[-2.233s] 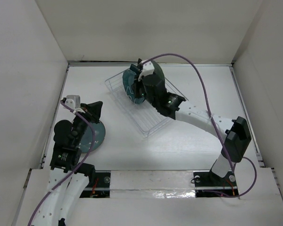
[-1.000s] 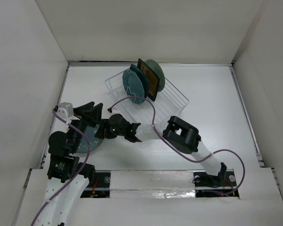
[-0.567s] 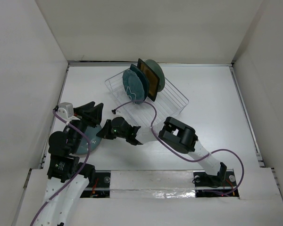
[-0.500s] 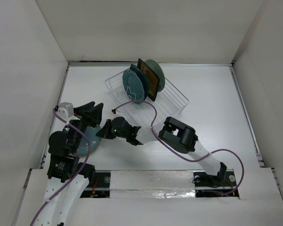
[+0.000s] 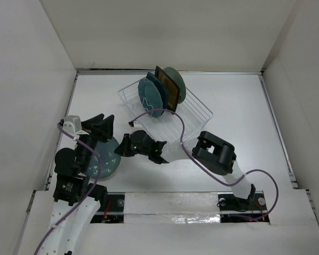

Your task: Load the plates into the dish rack

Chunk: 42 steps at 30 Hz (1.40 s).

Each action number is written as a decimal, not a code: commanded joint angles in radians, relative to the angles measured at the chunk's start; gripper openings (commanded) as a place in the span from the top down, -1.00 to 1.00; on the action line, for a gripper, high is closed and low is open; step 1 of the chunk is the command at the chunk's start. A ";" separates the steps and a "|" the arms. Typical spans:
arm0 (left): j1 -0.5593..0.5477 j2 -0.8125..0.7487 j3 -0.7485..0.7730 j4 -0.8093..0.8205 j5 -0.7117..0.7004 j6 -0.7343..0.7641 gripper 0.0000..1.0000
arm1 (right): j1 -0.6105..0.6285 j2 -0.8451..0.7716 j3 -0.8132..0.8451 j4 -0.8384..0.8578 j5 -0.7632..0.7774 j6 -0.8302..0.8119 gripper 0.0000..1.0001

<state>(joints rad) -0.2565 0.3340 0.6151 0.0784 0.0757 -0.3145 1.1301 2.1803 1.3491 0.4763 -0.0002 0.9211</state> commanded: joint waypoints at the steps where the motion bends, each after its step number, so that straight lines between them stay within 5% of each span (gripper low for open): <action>1: -0.006 -0.009 0.040 0.057 -0.037 0.029 0.12 | -0.003 -0.180 0.044 0.199 0.019 -0.041 1.00; 24: -0.015 -0.029 0.018 0.080 0.012 0.009 0.11 | -0.386 -0.464 0.065 0.127 0.126 -0.243 1.00; 42: -0.015 0.014 0.011 0.081 0.030 0.012 0.10 | -0.313 -0.433 0.202 -0.048 0.566 -0.749 1.00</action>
<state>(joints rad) -0.2676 0.3386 0.6296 0.1070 0.0929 -0.3000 0.7986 1.7878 1.4349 0.2005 0.4789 0.2420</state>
